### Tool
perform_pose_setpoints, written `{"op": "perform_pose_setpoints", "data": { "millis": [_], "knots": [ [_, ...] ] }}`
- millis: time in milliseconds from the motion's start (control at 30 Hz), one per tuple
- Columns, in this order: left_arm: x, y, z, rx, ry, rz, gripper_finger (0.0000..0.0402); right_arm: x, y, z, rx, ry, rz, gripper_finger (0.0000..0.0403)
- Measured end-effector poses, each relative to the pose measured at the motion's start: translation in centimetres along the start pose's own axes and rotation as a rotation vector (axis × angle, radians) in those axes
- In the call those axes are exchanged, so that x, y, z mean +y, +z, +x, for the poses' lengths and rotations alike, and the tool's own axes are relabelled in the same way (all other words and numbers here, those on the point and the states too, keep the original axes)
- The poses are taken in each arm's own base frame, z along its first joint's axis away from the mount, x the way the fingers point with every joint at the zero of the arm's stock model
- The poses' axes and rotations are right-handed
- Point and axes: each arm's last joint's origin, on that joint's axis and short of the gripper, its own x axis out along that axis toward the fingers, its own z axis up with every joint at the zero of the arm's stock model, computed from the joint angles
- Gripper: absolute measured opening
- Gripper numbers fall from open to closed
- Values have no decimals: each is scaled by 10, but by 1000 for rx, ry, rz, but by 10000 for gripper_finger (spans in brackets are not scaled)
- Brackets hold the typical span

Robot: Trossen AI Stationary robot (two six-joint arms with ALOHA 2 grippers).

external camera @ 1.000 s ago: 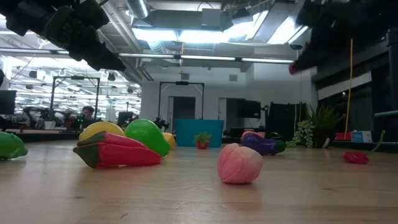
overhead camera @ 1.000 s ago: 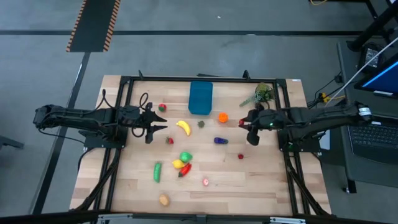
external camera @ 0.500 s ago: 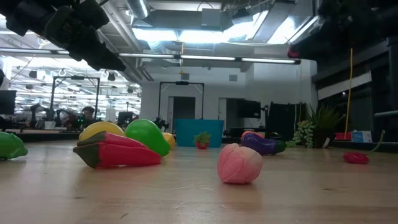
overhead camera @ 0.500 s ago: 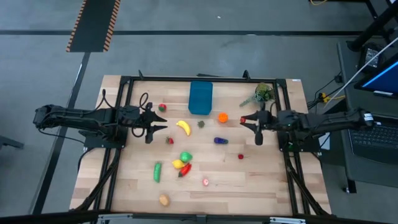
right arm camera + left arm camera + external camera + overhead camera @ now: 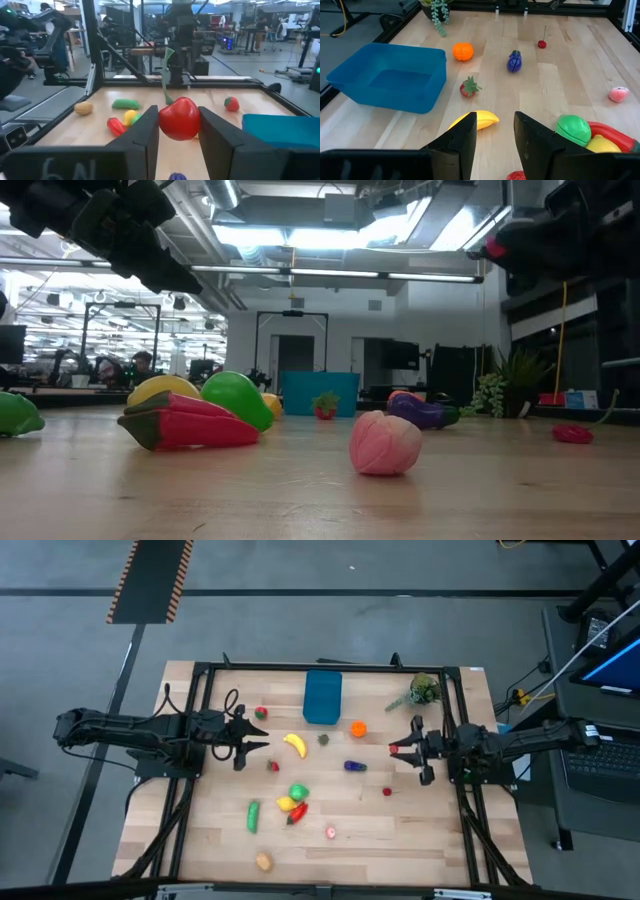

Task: Pick and placing Produce into tupperware
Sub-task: Put the top cherry into the blue bin

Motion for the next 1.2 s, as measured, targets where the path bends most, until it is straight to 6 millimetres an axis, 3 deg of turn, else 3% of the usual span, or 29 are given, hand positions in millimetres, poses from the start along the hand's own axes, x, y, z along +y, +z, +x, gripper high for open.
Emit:
{"op": "perform_pose_setpoints", "data": {
  "millis": [433, 733, 1033, 1200],
  "knots": [
    [0, 0, 0, 0, 0, 0, 124, 0, -7, -1, 25, 4, 12, 113],
    [0, 0, 0, 0, 0, 0, 124, -6, -7, -2, 20, -212, 13, 113],
    [0, 4, 0, -46, -2, -3, 124, -7, -7, -2, 21, -235, 13, 113],
    [0, -9, 5, -98, -6, -7, 124, -7, -10, 0, 45, -236, 32, 113]
  ]
}}
